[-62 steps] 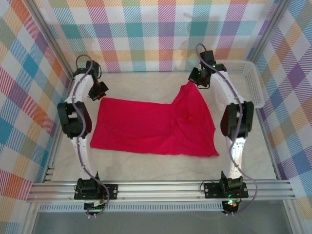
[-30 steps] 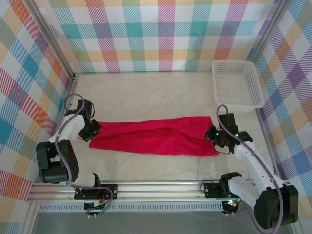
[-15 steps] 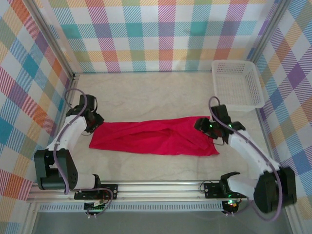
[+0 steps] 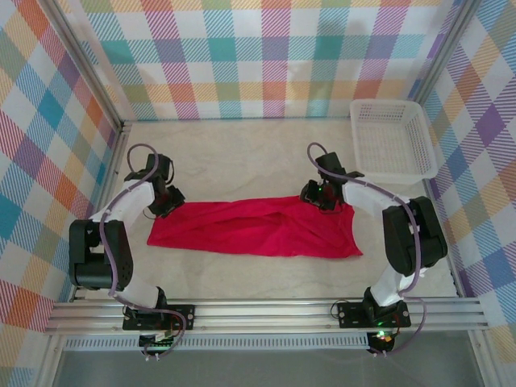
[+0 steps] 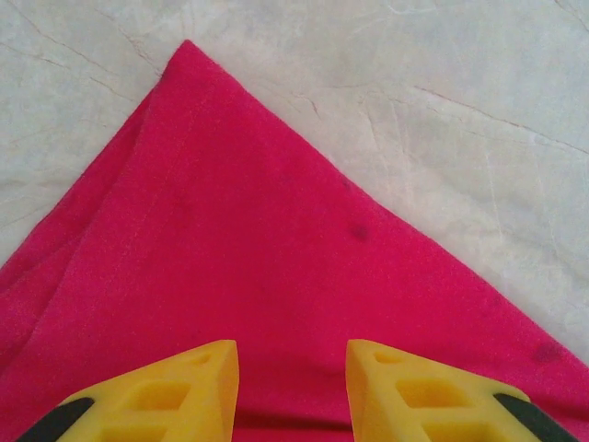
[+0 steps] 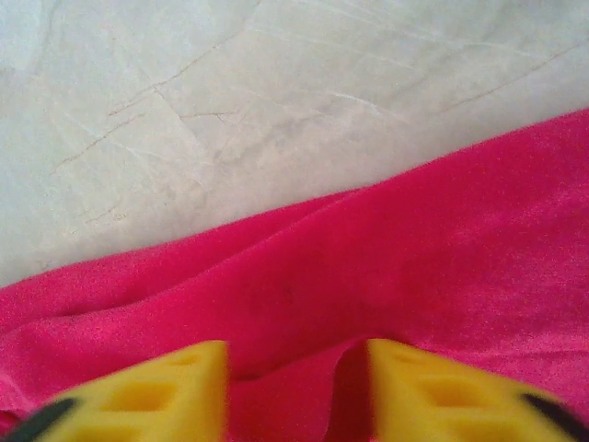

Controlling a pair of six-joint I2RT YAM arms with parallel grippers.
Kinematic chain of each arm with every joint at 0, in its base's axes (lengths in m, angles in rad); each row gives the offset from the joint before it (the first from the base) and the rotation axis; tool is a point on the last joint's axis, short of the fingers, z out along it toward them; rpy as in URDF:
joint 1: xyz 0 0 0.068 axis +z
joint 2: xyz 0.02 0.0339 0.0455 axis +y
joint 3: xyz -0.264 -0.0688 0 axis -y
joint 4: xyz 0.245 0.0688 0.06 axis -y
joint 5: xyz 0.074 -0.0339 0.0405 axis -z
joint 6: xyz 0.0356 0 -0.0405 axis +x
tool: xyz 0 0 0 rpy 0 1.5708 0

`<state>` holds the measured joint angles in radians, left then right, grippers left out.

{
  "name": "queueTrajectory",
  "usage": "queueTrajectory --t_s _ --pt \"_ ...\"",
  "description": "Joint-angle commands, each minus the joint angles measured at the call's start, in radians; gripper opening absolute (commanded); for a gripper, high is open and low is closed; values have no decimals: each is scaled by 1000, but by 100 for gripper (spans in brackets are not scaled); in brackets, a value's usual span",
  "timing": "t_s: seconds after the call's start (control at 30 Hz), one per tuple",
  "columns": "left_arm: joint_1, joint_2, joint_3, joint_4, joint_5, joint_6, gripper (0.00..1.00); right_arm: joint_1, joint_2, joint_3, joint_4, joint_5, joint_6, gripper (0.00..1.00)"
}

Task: Fold the inside-out t-shirt

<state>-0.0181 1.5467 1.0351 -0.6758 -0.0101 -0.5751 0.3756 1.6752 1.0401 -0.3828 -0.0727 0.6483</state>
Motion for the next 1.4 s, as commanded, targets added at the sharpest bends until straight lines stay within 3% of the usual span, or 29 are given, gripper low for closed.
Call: queueTrajectory --t_s 0.0,0.07,0.27,0.43,0.5,0.6,0.67,0.77,0.93,1.13,1.27,1.37 --pt "50 22 20 -39 47 32 36 26 -7 38 -34 1 5 17" --pt "67 20 19 -38 54 33 36 49 -45 36 -74 23 8 8" --pt "73 28 23 -30 71 29 36 150 -207 -27 -171 73 34 2" --pt "73 31 24 -36 71 29 36 255 -344 -175 -170 89 130 0" --pt "73 24 27 -40 69 30 36 297 -383 -246 -135 80 182 8" --pt "73 20 35 -46 65 30 36 355 -406 -321 -71 62 231 32" --pt "73 21 43 -54 61 35 36 377 -405 -317 -95 71 235 45" --pt "73 24 54 -70 55 41 36 381 -428 -273 -185 122 216 56" --pt "73 6 40 -99 39 40 36 329 -426 -167 -230 218 108 60" --pt "116 -43 -15 -144 11 36 37 233 -195 -35 -146 187 -18 59" --pt "190 -95 -94 -124 78 12 38 220 -44 31 -109 94 -41 59" --pt "264 -148 -161 -96 138 -9 40 246 -21 -18 -57 5 6 59"
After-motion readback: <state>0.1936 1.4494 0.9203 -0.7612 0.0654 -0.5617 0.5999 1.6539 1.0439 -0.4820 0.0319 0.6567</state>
